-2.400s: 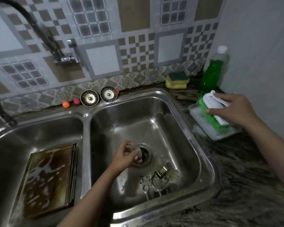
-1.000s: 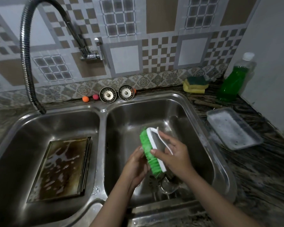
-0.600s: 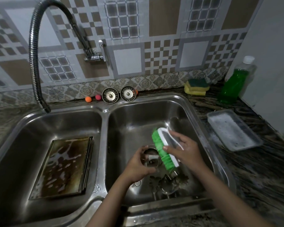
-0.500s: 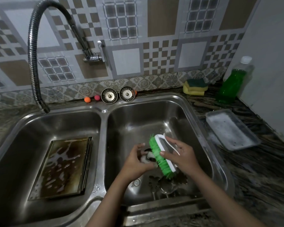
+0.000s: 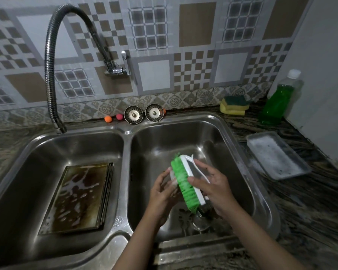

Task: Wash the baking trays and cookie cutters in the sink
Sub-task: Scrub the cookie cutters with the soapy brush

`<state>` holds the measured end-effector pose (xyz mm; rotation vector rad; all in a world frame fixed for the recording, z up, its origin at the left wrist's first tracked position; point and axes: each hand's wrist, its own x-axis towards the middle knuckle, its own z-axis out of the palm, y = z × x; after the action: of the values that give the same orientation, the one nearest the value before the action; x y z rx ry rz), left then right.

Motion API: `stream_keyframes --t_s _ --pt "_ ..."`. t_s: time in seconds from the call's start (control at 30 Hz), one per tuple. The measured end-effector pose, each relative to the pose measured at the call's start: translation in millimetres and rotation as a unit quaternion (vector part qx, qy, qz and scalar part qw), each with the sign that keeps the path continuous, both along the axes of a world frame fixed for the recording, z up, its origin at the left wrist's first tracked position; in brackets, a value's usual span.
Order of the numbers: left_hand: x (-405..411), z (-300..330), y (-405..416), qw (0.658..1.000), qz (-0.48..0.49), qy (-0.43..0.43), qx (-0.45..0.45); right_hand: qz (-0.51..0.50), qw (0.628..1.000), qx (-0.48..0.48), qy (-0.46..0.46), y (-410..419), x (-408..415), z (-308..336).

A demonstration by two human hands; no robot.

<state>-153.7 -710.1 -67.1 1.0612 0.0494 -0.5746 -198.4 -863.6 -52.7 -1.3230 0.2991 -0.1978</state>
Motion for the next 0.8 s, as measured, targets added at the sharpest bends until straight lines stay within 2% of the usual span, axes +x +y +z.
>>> stream_keyframes --t_s 0.1,0.2,0.27,0.33,0.43,0.53,0.63,0.7,0.8 --pt "0 -2 3 1.000 -0.015 0.008 -0.011 -0.005 0.998 -0.054 0.017 -1 3 -10" --pt "-1 -4 7 0.999 -0.043 -0.009 0.028 -0.029 0.993 -0.112 0.039 -8 8 -11" --pt "1 -2 8 0.998 -0.045 -0.013 0.048 -0.063 0.994 -0.084 0.030 -10 9 -5" --pt "5 -1 7 0.998 -0.034 -0.002 0.054 -0.054 0.998 -0.023 0.001 -5 7 1" --pt "7 0 7 0.999 -0.038 0.029 -0.021 -0.003 1.000 -0.030 -0.009 8 2 0" --pt "5 -1 14 0.997 -0.037 0.047 -0.046 -0.027 0.995 -0.089 0.022 5 5 -15" --pt "5 4 29 0.997 -0.068 0.012 -0.019 -0.034 0.981 -0.183 0.052 -2 5 -20" --pt "12 14 48 0.997 -0.069 -0.024 0.024 -0.042 0.978 -0.196 0.057 -4 1 -17" --pt "31 24 95 0.997 -0.017 -0.054 0.056 -0.043 0.981 -0.183 0.049 -7 -6 -16"
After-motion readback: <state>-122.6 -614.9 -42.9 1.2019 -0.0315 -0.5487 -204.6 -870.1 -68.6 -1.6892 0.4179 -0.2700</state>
